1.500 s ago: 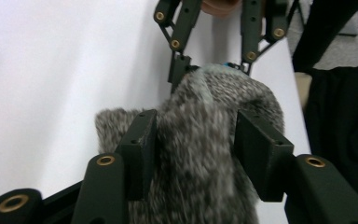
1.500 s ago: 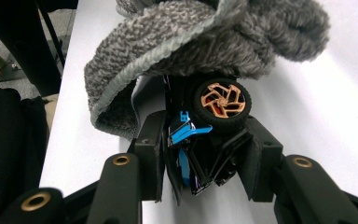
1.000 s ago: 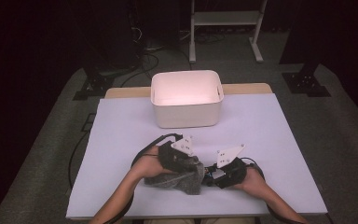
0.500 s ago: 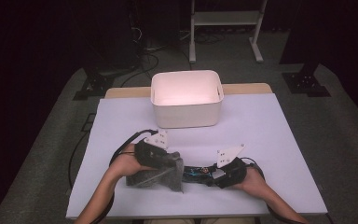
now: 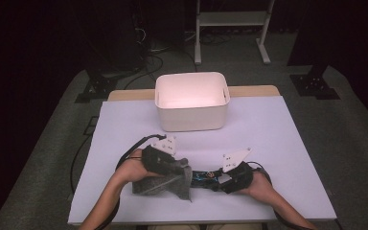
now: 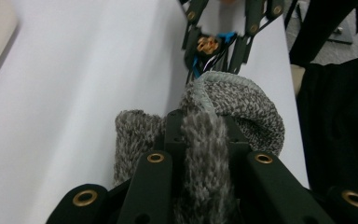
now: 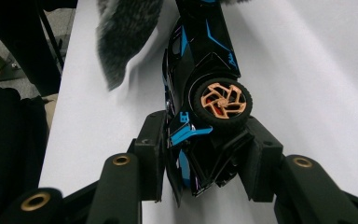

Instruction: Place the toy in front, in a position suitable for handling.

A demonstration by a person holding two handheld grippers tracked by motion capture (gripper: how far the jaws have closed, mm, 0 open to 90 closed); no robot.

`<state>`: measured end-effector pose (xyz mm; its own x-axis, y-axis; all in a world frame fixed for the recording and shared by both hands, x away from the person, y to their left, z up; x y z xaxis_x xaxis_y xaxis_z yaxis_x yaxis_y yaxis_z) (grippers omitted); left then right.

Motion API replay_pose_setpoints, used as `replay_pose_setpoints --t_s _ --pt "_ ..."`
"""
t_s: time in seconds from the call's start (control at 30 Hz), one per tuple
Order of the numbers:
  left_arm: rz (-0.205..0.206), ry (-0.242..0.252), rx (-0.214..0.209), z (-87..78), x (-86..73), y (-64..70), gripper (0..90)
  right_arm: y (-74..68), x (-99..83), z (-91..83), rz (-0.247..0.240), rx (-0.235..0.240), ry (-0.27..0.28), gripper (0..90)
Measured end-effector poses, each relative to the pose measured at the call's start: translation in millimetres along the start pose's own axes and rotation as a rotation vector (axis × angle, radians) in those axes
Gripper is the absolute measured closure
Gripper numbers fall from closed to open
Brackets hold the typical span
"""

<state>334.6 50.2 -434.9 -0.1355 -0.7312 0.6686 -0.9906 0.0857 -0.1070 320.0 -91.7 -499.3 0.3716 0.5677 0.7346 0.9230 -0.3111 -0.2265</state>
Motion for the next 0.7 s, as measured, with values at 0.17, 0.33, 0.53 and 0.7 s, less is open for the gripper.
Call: replay_pose_setpoints --t_s 0.17,0.33,0.53,0.7 --pt "0.043 -0.018 -0.036 16.7 15.9 0.4 77.9 -0.7 -0.1 0.4 0.002 -0.004 -0.002 55.9" --pt "0.094 -0.015 -0.072 35.4 41.9 -1.2 77.9 -0.7 -0.1 0.7 0.0 -0.003 -0.002 55.9" --pt "0.13 -0.038 -0.102 52.5 53.8 0.0 77.8 -0.8 -0.1 0.9 0.001 -0.001 -0.003 55.8" --pt "0.12 -0.037 -0.111 54.2 50.0 0.9 77.8 -0.7 -0.3 0.9 0.004 0.0 -0.004 55.9"
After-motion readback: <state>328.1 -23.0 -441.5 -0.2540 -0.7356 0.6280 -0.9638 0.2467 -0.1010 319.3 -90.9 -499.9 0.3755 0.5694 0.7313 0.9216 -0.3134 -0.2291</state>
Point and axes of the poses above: each handheld gripper's, and its own axes: z roughly forward along the jaws, x roughly out of its top, y roughly to its right, the point moved 9 cm from there along z, roughly forward along the jaws, and after that the axes turned 13 degrees about z, right-handed, at the moved point
